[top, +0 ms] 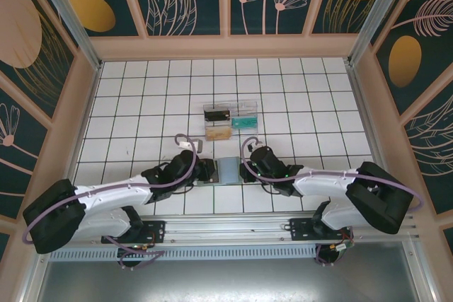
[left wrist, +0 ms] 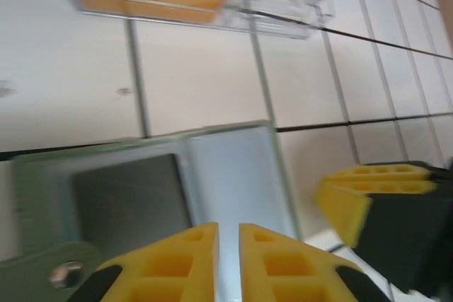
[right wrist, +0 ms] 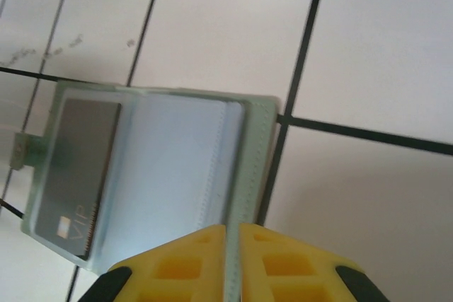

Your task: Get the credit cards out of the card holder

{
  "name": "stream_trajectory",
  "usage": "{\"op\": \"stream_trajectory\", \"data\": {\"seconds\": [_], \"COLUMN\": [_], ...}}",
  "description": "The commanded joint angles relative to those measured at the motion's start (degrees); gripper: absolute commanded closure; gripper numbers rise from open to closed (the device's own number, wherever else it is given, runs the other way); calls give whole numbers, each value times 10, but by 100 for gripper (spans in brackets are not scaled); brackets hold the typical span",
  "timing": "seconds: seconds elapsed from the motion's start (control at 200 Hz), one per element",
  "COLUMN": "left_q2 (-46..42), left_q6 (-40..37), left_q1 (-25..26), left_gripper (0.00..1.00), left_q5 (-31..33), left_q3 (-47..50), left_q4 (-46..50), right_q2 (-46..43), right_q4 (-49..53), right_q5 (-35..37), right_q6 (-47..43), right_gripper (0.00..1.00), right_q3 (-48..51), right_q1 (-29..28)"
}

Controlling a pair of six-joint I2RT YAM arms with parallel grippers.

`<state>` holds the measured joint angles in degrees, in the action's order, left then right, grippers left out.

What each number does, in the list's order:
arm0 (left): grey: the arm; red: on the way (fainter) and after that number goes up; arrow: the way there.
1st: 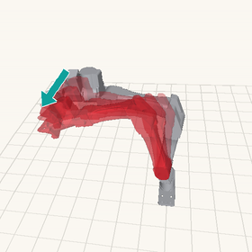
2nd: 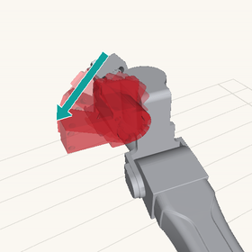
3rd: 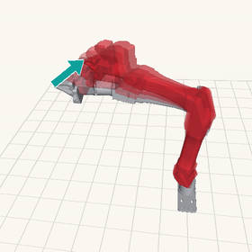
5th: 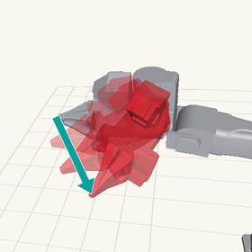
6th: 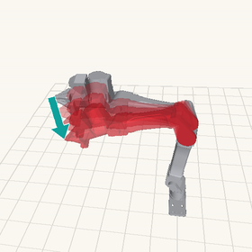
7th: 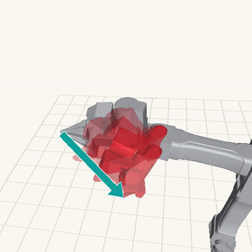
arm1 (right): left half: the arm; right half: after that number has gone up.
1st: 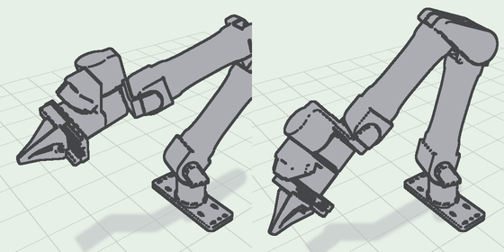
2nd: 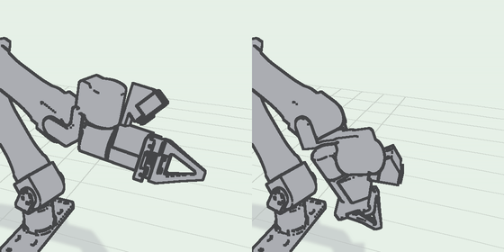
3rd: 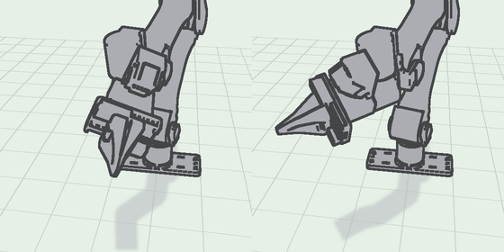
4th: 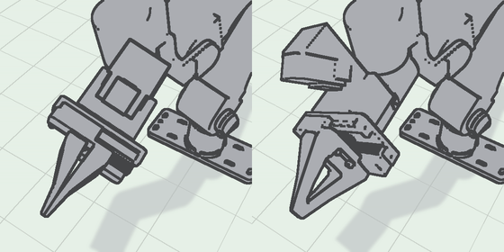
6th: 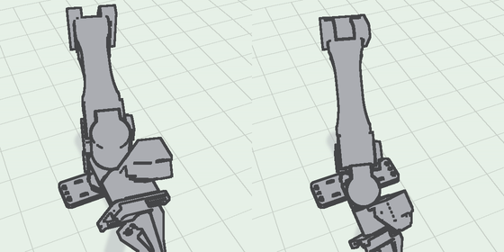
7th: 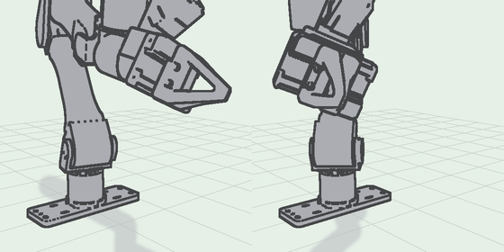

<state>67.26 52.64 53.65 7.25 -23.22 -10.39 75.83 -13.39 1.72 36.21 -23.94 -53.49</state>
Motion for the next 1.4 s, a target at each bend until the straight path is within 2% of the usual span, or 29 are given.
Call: {"op": "stream_trajectory", "data": {"seconds": [0.0,0.18,0.395,0.596,0.816,1.396], "left_q2": [1,31,50,55,68,81], "left_q6": [-18,-29,-29,-29,-29,-16], "left_q1": [-16,-23,-31,-33,-34,-34], "left_gripper": [91,96,96,96,96,98], "left_q5": [13,14,1,2,-1,-23], "left_q3": [12,4,14,22,26,43], "left_q4": [35,42,36,34,29,-1], "right_q2": [-5,34,93,135,172,210], "right_q4": [0,-8,-20,-28,-29,0], "right_q5": [-36,-92,-154,-179,-200,-192], "right_q6": [1,8,34,52,78,104], "right_gripper": [86,86,86,85,83,82], "right_q3": [-33,-79,-123,-142,-153,-165], "right_q1": [5,5,5,4,1,3]}}
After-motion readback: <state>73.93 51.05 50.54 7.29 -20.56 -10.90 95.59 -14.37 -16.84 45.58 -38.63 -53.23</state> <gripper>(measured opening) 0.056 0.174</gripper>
